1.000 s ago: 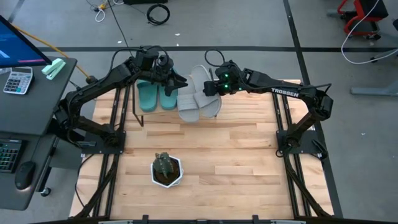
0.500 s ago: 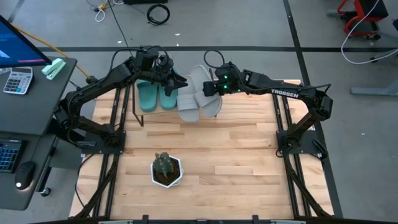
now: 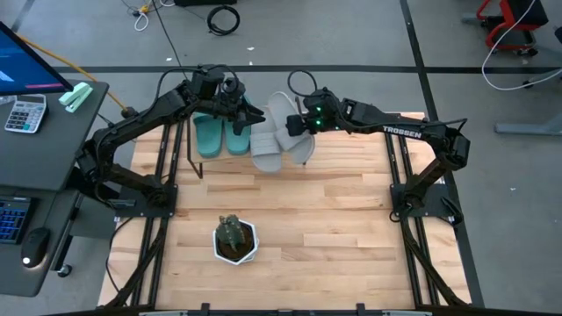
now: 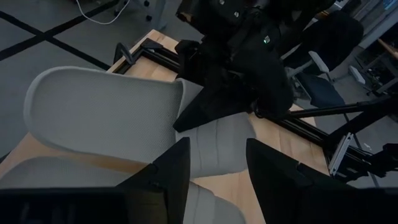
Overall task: Pick and place slides into the shelf
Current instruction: Put the gray slipper on the shelf
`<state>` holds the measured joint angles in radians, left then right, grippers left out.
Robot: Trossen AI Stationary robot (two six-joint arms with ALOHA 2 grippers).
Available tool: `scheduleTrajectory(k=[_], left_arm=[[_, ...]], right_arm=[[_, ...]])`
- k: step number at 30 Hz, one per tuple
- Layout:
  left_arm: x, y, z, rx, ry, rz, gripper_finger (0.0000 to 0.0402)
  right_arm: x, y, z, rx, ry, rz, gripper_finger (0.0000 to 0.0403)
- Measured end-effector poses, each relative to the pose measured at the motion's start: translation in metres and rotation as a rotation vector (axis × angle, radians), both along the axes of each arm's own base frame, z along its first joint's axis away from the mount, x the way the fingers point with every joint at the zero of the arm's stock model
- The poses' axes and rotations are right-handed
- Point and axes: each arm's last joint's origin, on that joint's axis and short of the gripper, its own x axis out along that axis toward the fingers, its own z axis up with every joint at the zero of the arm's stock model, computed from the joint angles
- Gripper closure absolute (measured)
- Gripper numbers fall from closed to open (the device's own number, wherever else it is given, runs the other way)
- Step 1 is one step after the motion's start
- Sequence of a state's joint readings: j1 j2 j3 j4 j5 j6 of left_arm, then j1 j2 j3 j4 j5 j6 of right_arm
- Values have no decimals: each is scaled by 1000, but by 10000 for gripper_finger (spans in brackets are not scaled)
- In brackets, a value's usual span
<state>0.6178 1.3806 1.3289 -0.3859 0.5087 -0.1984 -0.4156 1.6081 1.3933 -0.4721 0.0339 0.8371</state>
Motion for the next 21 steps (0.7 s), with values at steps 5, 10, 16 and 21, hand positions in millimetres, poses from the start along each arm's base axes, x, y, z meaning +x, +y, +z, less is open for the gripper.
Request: scheduleTrajectory(k=[5,10,16,21], left_arm=[[0,0,0,0,0,0,239],[0,0,0,-1,0,0,239],[0,0,0,-1,0,0,239],[0,0,0,-1,0,0,239]], right_arm=[[-1,0,-1,33,-1,-27,131],[0,2,-1,66,-15,-36,139],[1,14,1,54,4,-39,157],[-4,18,3,41,31,-56,191]])
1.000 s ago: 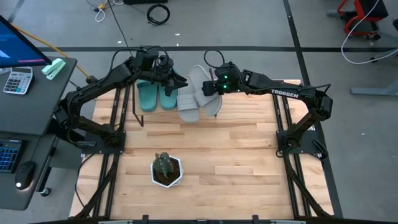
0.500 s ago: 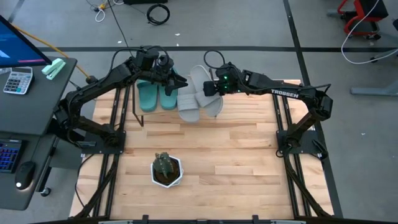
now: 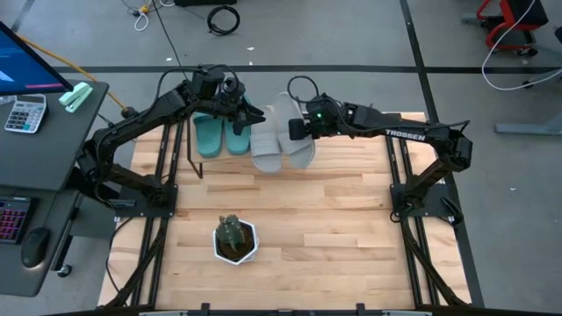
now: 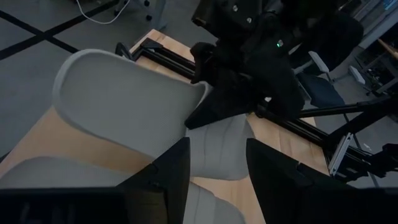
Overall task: Pick and place slides into the shelf
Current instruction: Put the gray slipper on the shelf
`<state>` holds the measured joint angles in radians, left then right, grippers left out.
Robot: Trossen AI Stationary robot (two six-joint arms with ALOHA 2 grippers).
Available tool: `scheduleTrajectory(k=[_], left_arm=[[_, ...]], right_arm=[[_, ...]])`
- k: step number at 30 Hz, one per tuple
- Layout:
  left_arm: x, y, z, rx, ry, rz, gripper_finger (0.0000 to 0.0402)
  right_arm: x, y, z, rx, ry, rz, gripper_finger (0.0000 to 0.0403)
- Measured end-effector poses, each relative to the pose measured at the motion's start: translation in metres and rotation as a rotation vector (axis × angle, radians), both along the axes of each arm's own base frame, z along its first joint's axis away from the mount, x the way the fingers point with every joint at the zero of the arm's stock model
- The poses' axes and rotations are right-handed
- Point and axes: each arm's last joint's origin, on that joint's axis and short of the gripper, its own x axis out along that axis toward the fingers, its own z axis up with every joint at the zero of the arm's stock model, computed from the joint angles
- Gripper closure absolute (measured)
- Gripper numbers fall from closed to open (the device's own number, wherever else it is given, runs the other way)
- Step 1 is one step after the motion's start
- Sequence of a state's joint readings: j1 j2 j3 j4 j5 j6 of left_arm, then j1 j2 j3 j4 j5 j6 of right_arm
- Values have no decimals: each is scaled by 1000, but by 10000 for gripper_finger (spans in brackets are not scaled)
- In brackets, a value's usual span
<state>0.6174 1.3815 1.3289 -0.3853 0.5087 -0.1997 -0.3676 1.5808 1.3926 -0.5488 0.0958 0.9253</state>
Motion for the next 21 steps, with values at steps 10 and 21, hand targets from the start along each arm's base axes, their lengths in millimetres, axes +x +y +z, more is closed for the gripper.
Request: scheduleTrajectory(k=[10,21], left_arm=[[1,0,2,5,-15,2,239],[1,0,1,-14,-14,9,239]], right_arm=[[1,0,-1,53,-24,11,210],[8,-2,11,91,-182,8,301]])
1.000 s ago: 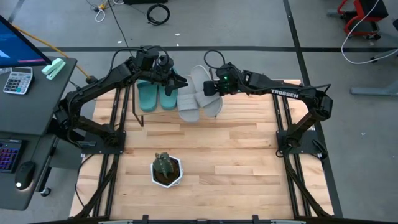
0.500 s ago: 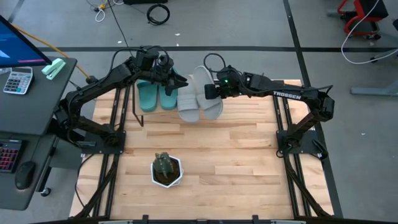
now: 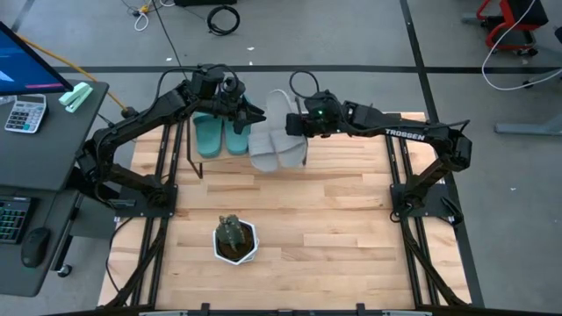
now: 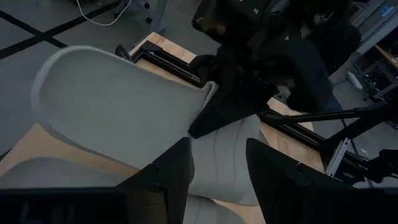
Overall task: Pick and place slides into the shelf
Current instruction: Put the gray slipper on the shelf
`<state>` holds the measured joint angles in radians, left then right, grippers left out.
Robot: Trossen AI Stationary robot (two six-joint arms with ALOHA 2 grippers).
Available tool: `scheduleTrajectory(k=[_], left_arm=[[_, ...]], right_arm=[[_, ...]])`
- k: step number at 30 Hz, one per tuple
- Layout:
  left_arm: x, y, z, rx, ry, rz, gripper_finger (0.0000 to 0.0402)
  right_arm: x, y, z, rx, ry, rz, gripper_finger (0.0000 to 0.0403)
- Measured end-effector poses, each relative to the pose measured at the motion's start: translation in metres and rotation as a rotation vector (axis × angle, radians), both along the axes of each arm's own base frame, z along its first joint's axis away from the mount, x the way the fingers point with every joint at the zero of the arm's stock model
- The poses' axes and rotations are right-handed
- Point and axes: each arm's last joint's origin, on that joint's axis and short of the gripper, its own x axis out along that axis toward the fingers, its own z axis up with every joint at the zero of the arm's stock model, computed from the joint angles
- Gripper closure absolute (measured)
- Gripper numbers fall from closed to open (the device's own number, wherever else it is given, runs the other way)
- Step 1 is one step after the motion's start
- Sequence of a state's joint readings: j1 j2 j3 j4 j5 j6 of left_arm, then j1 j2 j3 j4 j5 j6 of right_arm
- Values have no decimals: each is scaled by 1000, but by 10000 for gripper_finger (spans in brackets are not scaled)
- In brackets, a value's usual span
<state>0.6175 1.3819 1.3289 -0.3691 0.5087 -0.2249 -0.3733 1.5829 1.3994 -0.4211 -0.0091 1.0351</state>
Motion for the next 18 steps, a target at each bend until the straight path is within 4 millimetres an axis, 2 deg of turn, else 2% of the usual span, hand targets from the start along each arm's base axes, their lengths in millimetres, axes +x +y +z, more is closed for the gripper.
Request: scheduleTrajectory(k=[7,18], left_arm=[[0,0,0,0,1,0,239],[0,0,0,1,-1,0,239]], right_arm=[[-3,-8,5,-17,-11,-27,310],[1,-12,-6,33,14,-2,311]])
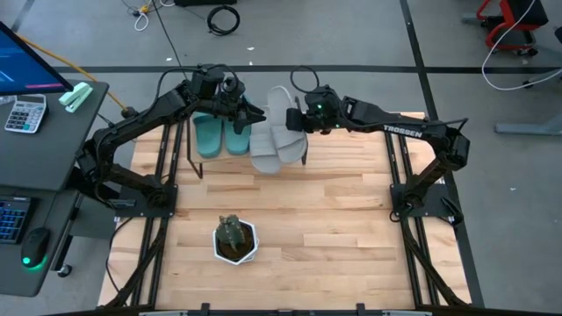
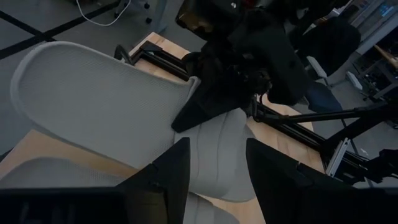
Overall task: Pick and place slides into the shelf
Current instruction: Put the gray slipper on the shelf
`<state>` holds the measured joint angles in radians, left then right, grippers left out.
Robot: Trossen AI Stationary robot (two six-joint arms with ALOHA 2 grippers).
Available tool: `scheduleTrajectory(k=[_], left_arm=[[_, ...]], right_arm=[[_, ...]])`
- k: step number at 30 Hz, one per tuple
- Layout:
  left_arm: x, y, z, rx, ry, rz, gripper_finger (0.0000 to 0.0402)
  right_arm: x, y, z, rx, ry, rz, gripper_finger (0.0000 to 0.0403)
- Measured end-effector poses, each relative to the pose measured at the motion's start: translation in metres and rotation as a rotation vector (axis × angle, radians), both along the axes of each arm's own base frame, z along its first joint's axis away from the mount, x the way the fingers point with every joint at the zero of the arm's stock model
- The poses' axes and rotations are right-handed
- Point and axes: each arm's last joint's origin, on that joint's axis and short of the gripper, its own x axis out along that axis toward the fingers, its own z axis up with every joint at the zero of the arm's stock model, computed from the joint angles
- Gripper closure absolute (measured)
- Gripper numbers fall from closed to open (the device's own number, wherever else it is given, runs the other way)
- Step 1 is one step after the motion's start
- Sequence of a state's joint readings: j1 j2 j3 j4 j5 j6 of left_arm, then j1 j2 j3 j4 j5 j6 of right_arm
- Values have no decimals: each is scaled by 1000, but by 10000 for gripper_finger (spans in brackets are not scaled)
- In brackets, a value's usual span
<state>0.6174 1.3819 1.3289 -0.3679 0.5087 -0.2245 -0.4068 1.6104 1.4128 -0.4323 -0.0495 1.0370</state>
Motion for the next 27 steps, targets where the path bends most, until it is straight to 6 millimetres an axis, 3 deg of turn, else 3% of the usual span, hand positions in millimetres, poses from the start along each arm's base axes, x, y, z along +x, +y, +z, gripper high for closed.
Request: scheduleTrajectory(k=[8,21,27], left_arm=[[3,-5,0,3,-2,-17,239],[5,-8,0,14,3,-11,239],[5,-8,0,13,3,-10,239]], right_arm=[[0,0,-1,-36,23,9,284],[-1,0,-3,-190,104,63,132],[-1,1,-3,-246,134,71,92]])
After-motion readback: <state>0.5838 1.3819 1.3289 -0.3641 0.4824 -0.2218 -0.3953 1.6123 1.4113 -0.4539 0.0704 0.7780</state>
